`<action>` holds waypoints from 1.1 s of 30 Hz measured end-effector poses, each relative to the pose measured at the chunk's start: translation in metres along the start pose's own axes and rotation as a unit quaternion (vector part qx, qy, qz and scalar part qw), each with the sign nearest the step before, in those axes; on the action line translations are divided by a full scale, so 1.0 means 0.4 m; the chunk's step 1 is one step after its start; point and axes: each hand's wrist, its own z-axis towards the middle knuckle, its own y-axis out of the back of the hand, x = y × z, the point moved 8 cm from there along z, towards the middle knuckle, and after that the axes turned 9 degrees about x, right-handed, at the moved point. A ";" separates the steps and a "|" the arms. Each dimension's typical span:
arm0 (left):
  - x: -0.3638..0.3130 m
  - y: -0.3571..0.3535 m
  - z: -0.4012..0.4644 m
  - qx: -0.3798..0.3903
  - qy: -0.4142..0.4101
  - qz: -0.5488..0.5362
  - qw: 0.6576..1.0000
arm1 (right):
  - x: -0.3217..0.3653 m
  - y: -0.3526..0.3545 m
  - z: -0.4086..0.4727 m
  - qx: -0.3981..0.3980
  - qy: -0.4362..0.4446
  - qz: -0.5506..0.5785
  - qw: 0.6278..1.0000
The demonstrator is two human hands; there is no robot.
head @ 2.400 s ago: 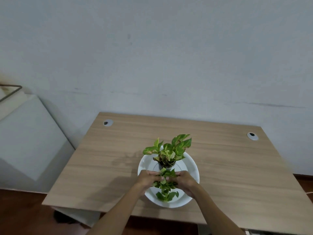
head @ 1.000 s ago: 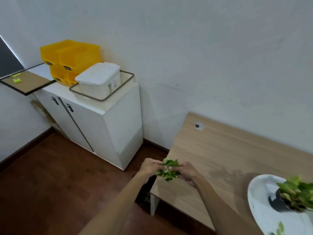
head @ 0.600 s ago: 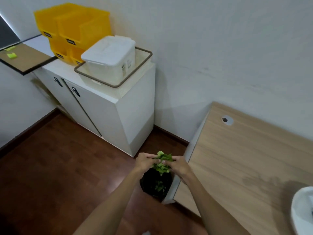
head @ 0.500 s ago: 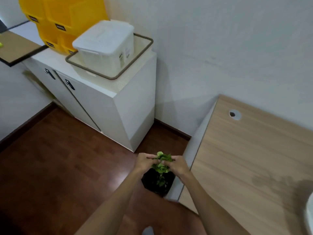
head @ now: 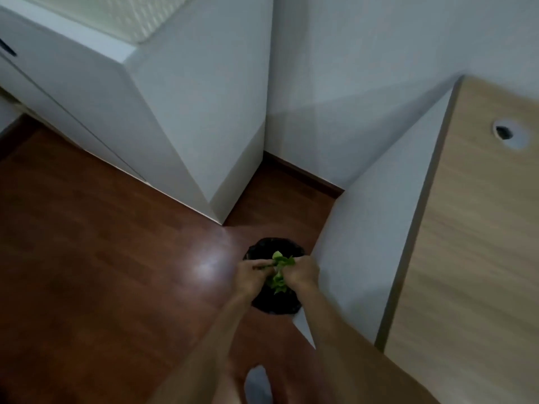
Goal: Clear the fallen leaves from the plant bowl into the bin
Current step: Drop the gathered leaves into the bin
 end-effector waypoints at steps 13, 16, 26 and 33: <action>0.133 -0.080 0.137 0.076 0.099 -0.265 0.956 | -0.078 -0.041 0.142 -0.010 -0.052 0.088 0.995; 0.152 -0.078 0.148 0.085 0.111 -0.254 0.957 | -0.087 -0.052 0.149 0.002 -0.056 0.112 0.992; 0.169 -0.071 0.166 0.093 0.119 -0.230 0.961 | -0.056 -0.053 0.148 0.044 -0.043 0.076 0.995; 0.120 -0.093 0.114 0.134 0.125 -0.304 0.935 | -0.013 -0.003 0.114 0.063 -0.010 0.043 0.997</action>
